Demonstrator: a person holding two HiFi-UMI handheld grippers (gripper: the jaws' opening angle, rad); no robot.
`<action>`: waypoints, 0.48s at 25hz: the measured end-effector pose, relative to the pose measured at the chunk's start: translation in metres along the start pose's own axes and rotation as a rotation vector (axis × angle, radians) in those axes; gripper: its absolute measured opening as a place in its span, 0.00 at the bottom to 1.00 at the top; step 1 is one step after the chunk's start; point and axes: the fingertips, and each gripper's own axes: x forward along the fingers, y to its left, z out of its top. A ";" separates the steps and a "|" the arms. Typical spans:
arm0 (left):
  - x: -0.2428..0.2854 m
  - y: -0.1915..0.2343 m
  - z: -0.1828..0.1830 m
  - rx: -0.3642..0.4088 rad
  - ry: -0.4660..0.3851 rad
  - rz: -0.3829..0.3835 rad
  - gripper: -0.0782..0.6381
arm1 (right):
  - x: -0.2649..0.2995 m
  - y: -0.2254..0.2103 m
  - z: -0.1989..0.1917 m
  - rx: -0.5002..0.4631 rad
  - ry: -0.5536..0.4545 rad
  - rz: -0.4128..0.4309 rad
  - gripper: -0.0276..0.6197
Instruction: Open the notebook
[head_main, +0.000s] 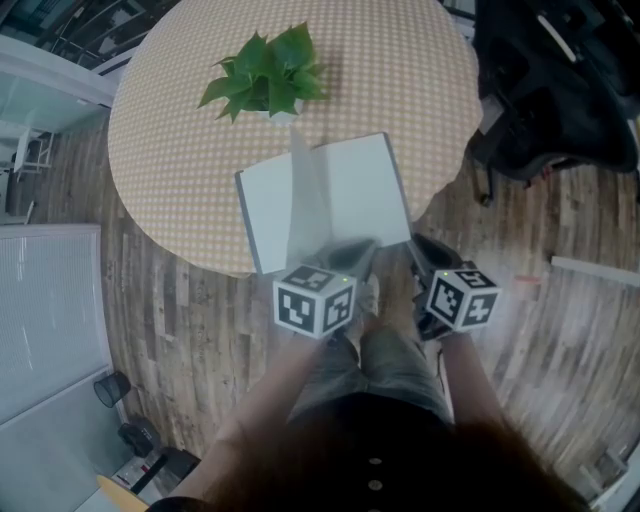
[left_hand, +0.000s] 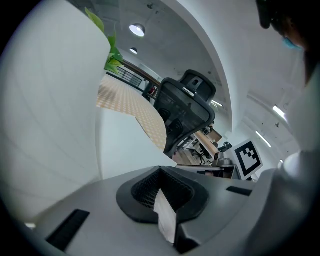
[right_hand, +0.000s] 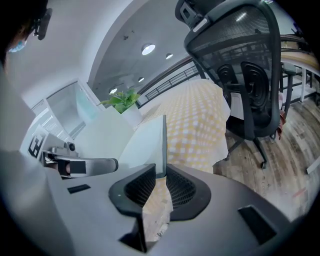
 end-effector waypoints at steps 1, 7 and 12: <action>-0.001 0.000 0.000 0.000 -0.001 -0.001 0.12 | 0.000 0.000 0.000 0.003 -0.002 -0.005 0.13; -0.007 -0.003 0.003 0.007 -0.010 -0.011 0.12 | -0.010 0.006 0.004 -0.005 -0.032 -0.034 0.15; -0.021 -0.004 0.007 0.025 -0.026 -0.021 0.12 | -0.020 0.018 0.014 -0.005 -0.084 -0.058 0.17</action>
